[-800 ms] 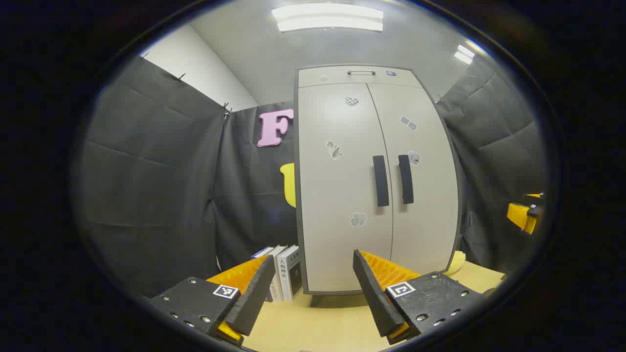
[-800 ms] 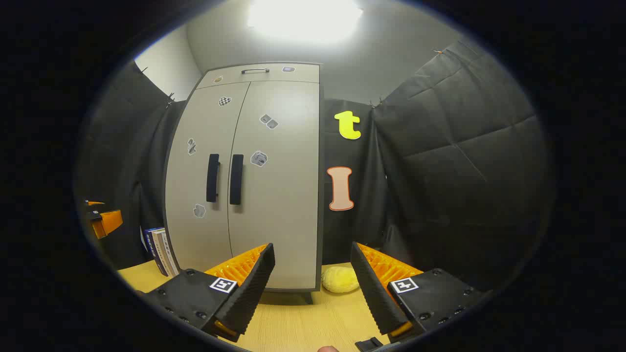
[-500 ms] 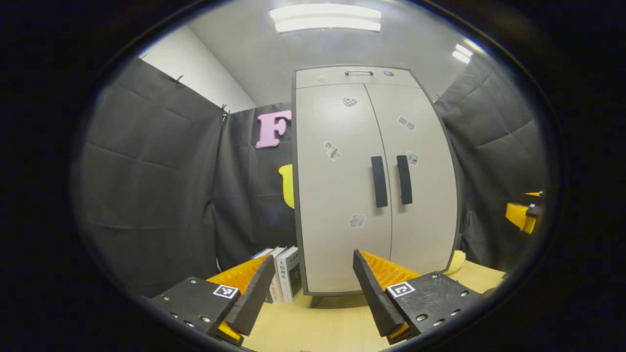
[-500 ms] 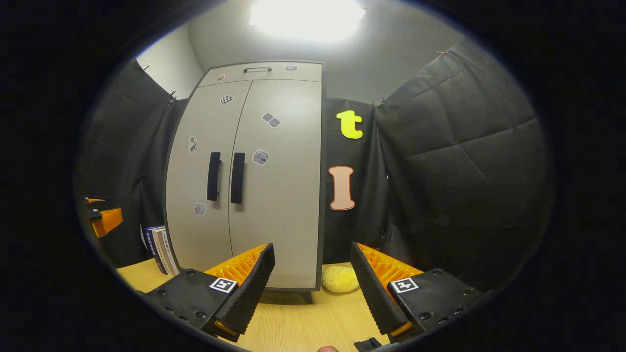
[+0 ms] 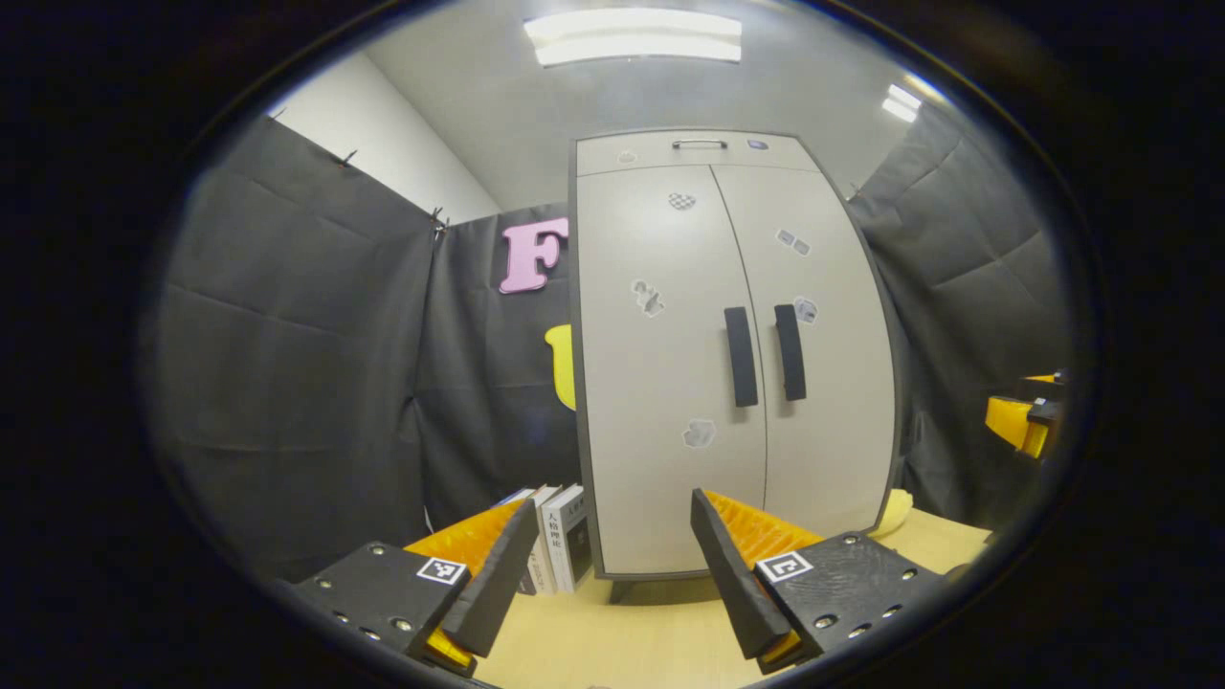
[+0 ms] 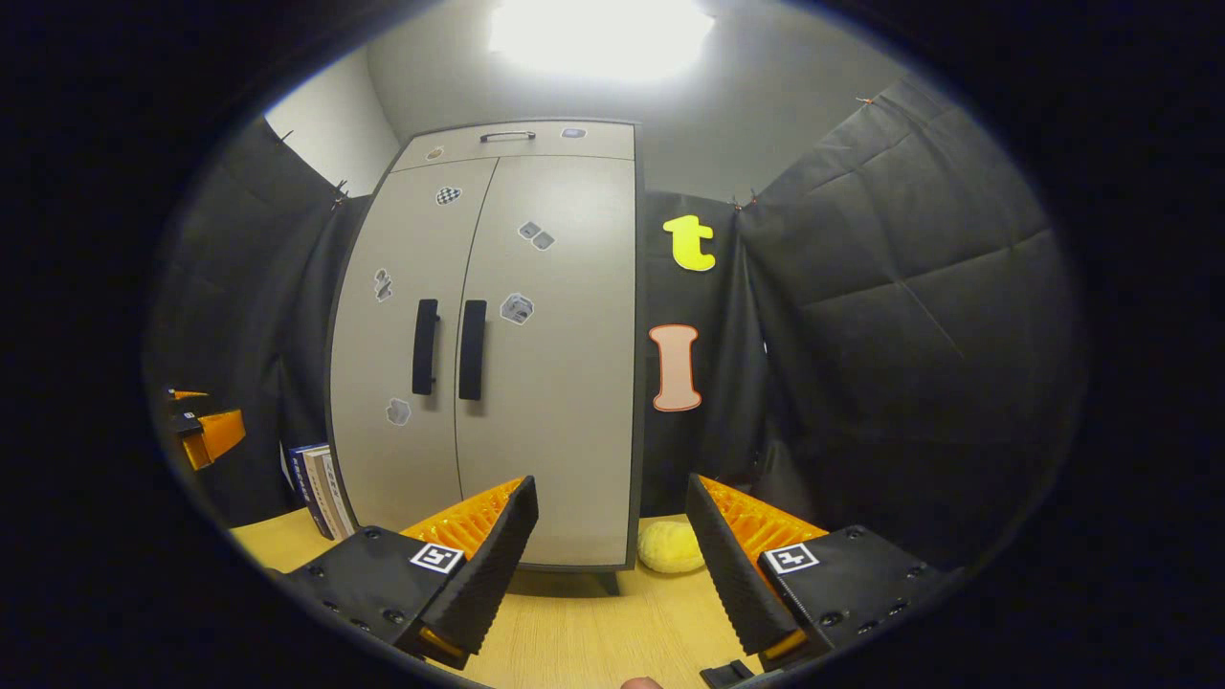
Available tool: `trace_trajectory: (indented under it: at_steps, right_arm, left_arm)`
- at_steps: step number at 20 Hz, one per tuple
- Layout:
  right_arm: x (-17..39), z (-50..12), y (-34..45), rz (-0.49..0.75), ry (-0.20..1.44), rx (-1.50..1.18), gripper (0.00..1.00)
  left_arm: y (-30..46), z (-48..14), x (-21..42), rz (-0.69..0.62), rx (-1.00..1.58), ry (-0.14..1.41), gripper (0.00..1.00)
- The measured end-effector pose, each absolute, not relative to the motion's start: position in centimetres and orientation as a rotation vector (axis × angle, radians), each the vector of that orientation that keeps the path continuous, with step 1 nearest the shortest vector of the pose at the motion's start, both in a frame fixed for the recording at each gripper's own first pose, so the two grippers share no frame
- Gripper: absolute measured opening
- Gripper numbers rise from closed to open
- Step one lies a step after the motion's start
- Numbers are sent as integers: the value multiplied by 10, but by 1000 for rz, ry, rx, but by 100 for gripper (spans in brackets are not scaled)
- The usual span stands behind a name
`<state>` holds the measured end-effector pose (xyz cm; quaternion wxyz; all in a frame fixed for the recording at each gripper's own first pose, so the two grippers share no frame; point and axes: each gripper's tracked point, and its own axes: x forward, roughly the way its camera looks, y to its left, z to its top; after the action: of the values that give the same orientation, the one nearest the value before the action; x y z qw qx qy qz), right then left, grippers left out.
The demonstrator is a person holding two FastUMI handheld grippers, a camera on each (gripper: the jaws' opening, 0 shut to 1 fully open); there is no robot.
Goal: Open the right door of the double-door shoe cabinet with the right hand, and open the left door with the left hand.
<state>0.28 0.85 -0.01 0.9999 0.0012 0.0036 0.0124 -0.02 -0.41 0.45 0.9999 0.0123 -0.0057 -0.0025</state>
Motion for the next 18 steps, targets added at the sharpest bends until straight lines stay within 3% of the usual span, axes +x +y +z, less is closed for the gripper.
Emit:
trace_trajectory:
  at_steps: [18]
  right_arm:
    - [64, 42, 65, 132, -16, 20, 98]
  left_arm:
    - [23, -8, -14, 73, 36, 6, 94]
